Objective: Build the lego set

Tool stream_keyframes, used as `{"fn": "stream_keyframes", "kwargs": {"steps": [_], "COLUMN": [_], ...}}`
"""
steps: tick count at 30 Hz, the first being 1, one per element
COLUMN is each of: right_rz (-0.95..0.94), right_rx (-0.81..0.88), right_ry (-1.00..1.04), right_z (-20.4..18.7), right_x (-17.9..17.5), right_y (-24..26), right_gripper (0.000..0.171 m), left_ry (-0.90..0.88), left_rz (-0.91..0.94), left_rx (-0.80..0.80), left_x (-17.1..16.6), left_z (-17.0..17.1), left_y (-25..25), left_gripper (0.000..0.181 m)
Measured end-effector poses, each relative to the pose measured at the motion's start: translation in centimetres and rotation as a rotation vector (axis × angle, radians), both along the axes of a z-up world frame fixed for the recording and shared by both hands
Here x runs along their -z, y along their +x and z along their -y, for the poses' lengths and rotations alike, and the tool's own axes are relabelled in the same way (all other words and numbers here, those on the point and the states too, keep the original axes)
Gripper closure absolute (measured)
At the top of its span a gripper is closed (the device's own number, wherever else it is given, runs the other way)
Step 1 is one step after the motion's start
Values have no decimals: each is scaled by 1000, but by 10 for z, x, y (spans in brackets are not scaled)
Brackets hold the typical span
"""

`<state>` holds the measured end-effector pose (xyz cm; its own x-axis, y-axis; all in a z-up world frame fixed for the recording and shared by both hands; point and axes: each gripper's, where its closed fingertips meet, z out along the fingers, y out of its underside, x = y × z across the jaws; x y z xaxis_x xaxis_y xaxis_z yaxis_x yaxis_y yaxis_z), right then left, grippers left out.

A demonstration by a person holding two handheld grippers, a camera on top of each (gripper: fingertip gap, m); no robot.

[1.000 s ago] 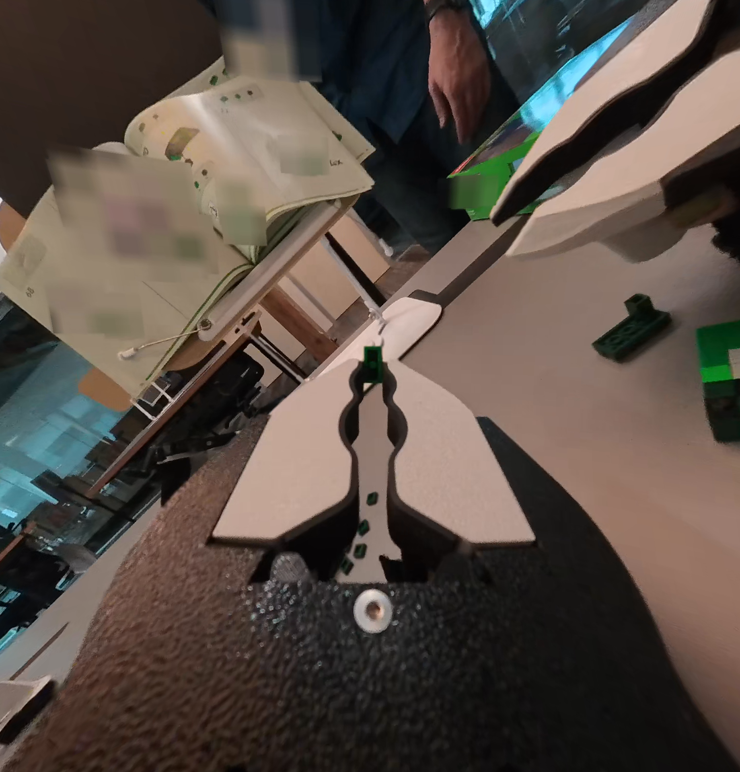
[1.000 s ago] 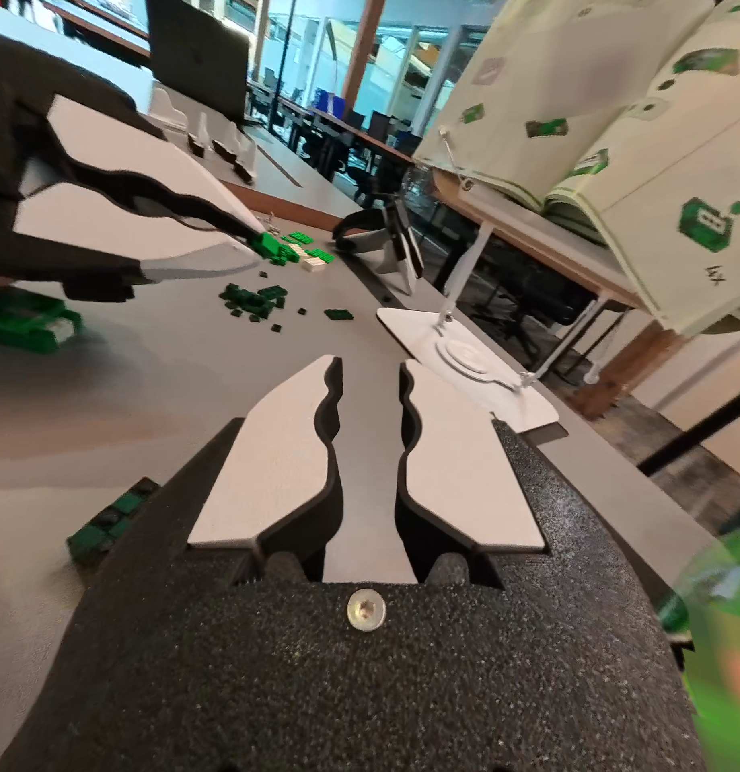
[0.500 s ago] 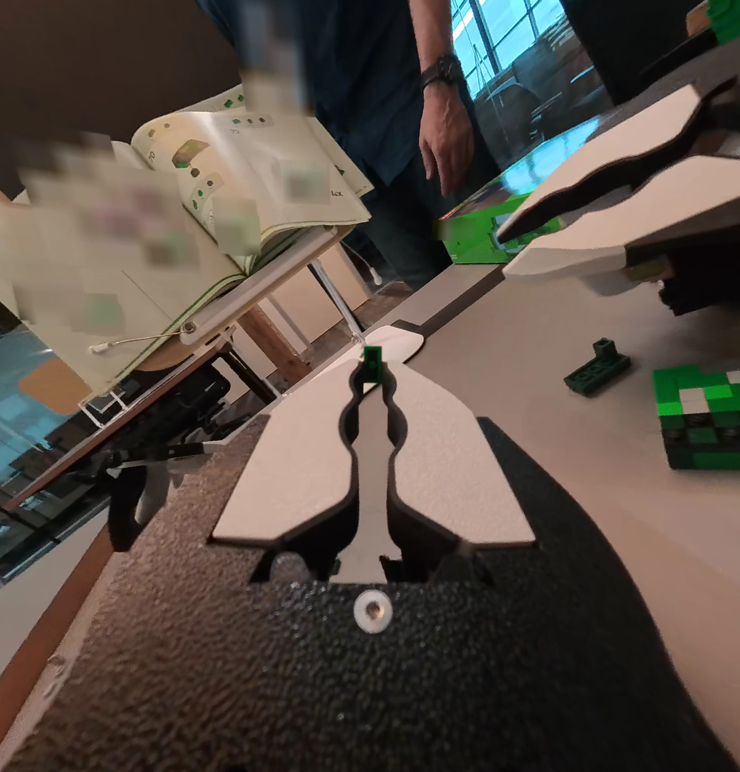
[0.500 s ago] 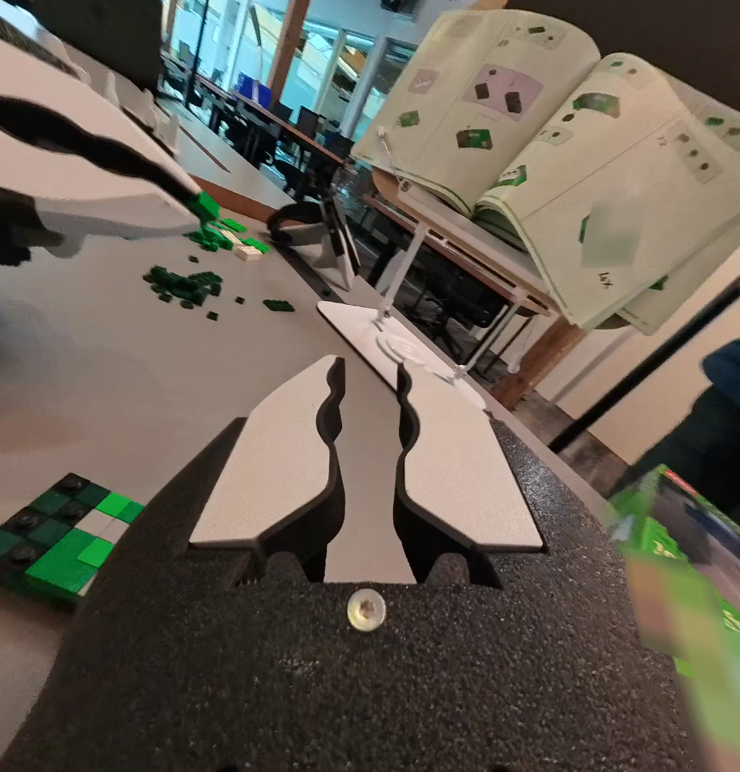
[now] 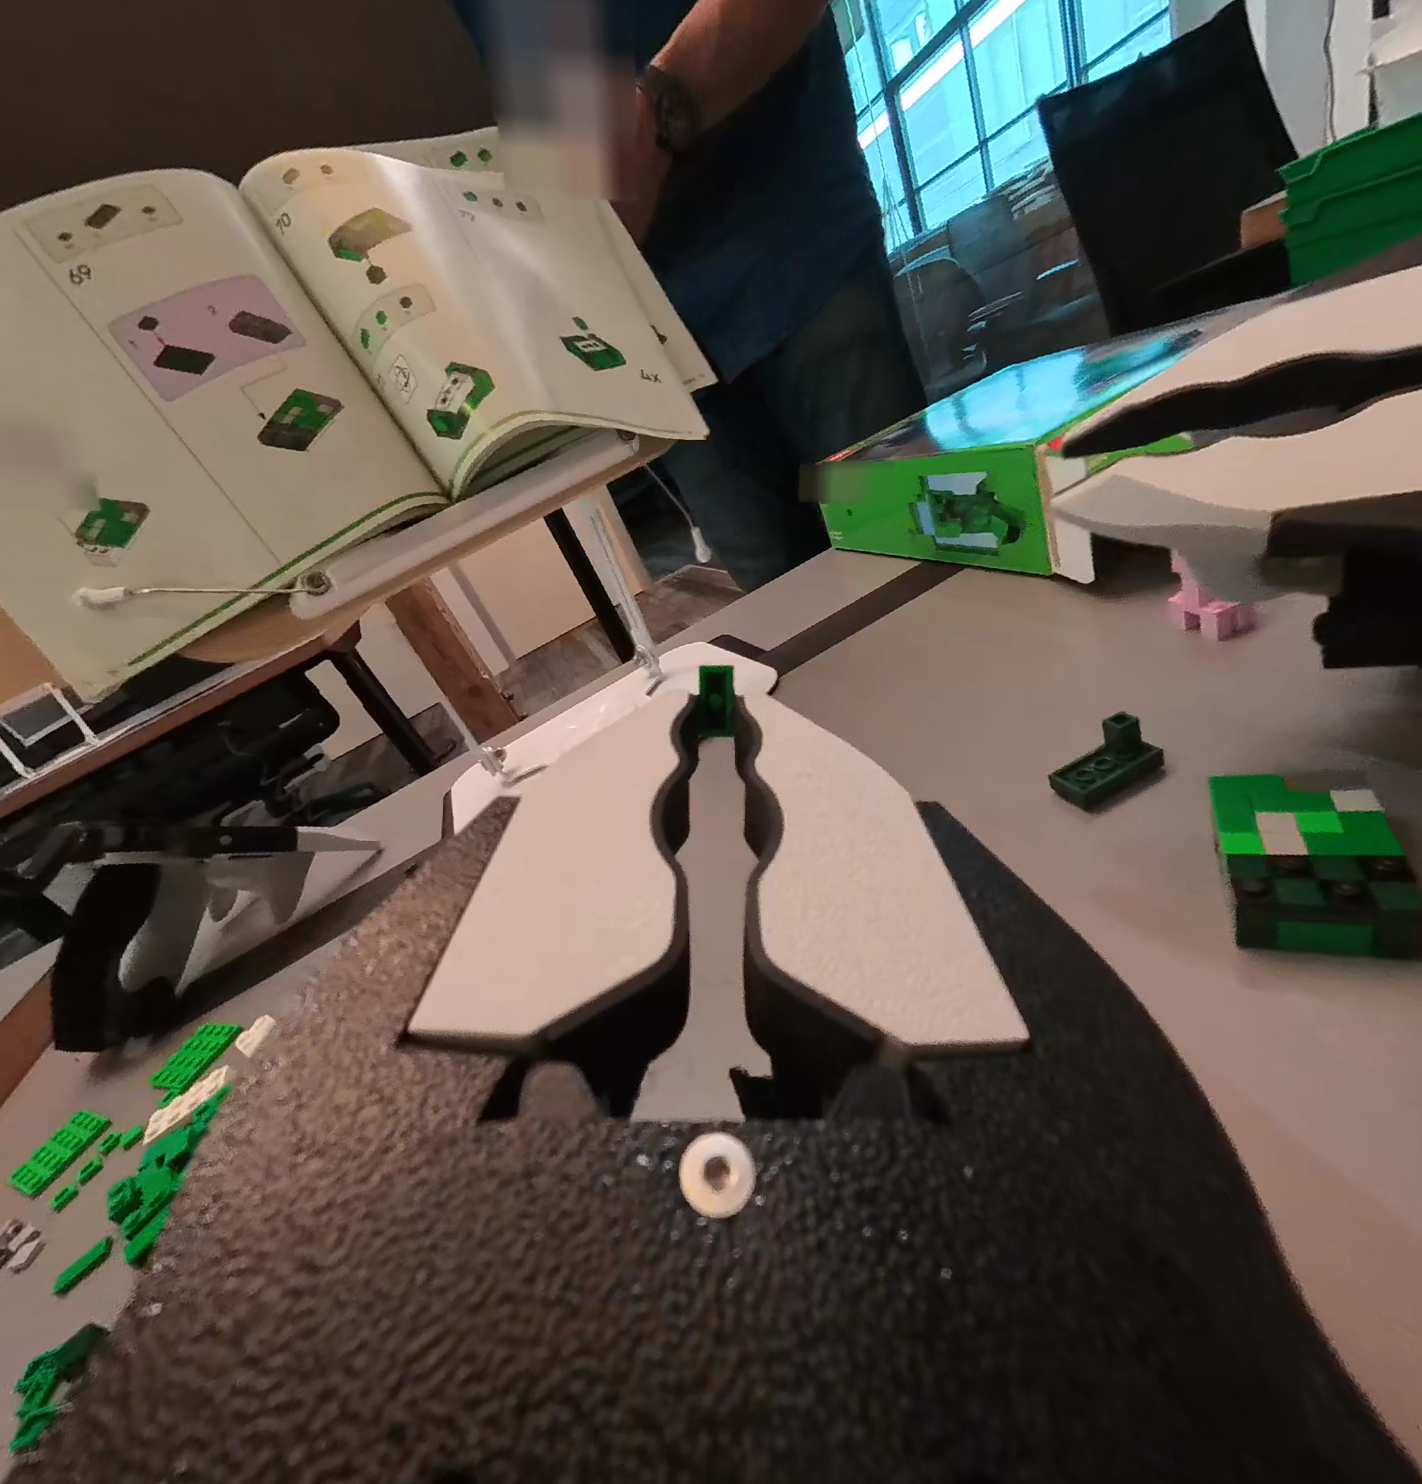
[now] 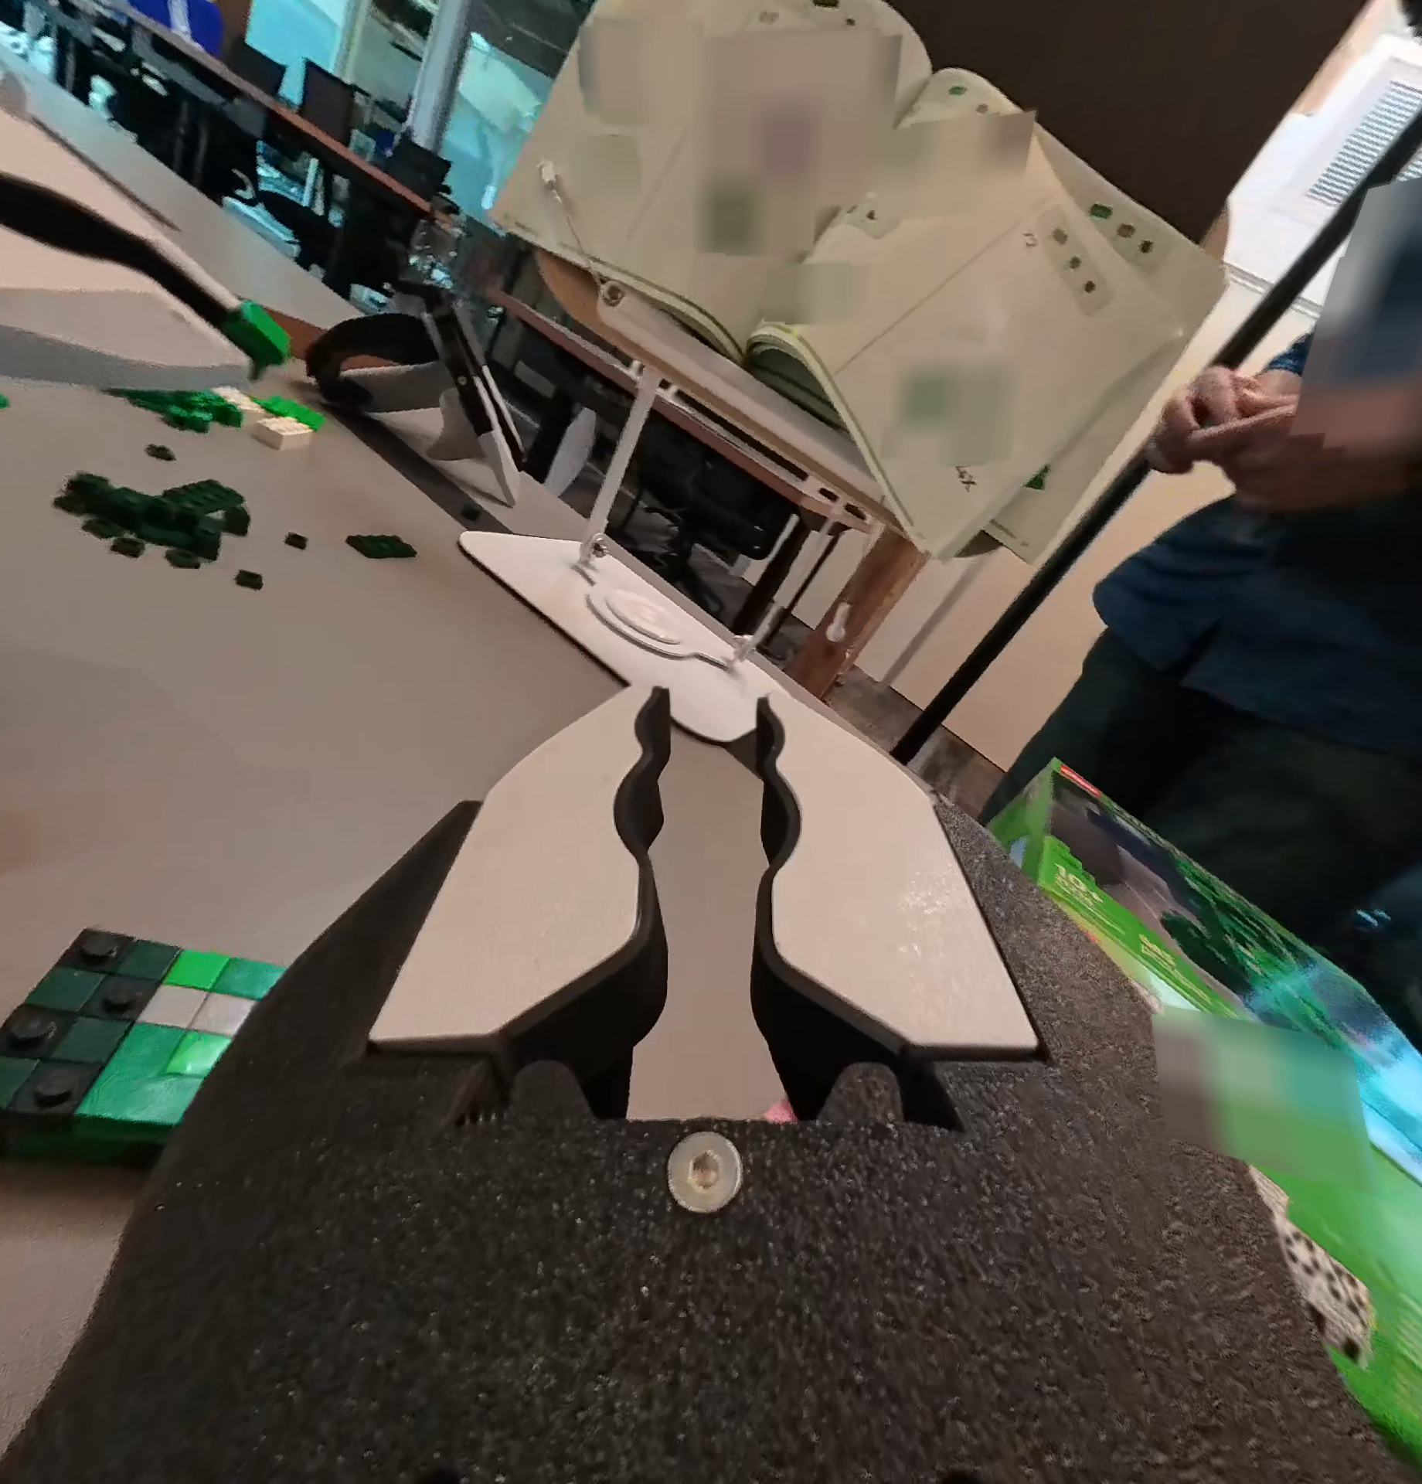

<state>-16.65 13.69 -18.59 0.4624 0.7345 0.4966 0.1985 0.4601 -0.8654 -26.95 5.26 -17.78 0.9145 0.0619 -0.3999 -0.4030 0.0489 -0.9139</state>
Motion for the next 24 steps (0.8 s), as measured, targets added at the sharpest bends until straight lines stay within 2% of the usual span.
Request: {"fn": "stream_keyframes", "kwargs": {"steps": [8,11,13,15,19,24], "right_rz": [-193,-246,-287,-307,-319,-258], "right_rx": [265,357,442,513,505,298], "right_ry": [-117,-154,-142,-113,-127,-126], "right_z": [-44,-57,-66,-74,-83,-53], "right_x": [-12,-13,-17,-21,-21,-19], "right_y": [41,55,66,74,70,47], "right_gripper": [153,154,171,171,171,167], "left_ry": [-2,2,7,5,1,-16], "left_rz": [65,-27,-100,-91,-43,-66], "left_rx": [-31,-83,-133,-155,-152,-109], "left_x": [-2,-8,-10,-10,-8,-4], "left_z": [-1,2,3,4,3,0], "left_y": [-21,-35,-48,-57,-64,-55], "left_gripper": [173,173,173,173,173,173]}}
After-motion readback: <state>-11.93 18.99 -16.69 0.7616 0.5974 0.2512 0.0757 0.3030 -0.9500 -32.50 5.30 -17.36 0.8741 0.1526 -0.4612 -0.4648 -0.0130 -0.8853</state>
